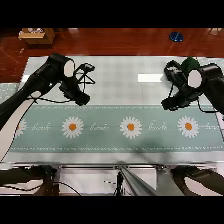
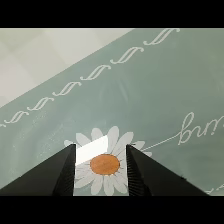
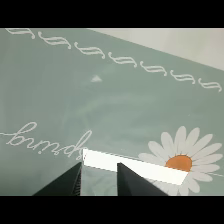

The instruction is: Fold the shirts.

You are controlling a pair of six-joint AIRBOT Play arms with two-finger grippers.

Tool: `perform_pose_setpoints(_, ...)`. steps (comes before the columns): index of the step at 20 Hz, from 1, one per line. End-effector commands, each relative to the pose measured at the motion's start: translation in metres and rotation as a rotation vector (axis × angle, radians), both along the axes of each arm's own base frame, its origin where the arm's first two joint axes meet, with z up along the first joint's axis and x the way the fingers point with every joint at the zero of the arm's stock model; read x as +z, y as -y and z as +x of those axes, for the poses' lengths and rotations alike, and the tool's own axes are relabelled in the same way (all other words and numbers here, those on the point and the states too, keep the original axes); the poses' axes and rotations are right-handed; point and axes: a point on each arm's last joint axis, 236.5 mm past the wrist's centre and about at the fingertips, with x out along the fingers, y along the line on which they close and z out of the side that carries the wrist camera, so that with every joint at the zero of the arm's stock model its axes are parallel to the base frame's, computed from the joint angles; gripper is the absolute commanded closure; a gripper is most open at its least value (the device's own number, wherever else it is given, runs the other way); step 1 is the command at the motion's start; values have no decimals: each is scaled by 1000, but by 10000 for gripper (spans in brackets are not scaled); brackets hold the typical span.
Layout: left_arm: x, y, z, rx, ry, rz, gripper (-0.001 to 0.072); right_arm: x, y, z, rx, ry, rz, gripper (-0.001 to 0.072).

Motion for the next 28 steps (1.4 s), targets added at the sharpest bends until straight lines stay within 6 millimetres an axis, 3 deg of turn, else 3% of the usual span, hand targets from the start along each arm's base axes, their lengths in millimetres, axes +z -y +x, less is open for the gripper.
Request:
perform_pose_setpoints(1,0,0,0,-1,-1,1,304,0,0,0,0,0,0,418)
perform_pose_setpoints(17,0,0,0,-1,0,0,304,0,-1,2,1,8,3,418)
perform_pose_setpoints(24,-7,0,0,-2,-16,8,304,10,-19,54,21,233,80,418)
perform_pose_setpoints(26,-12,-2,-6,-1,-49,24,304,22,-20,82,42,360,76,418)
perform_pose_setpoints(28,-18,-5,-9,2,-77,38,305,42,-3,115,47,520,-4,418)
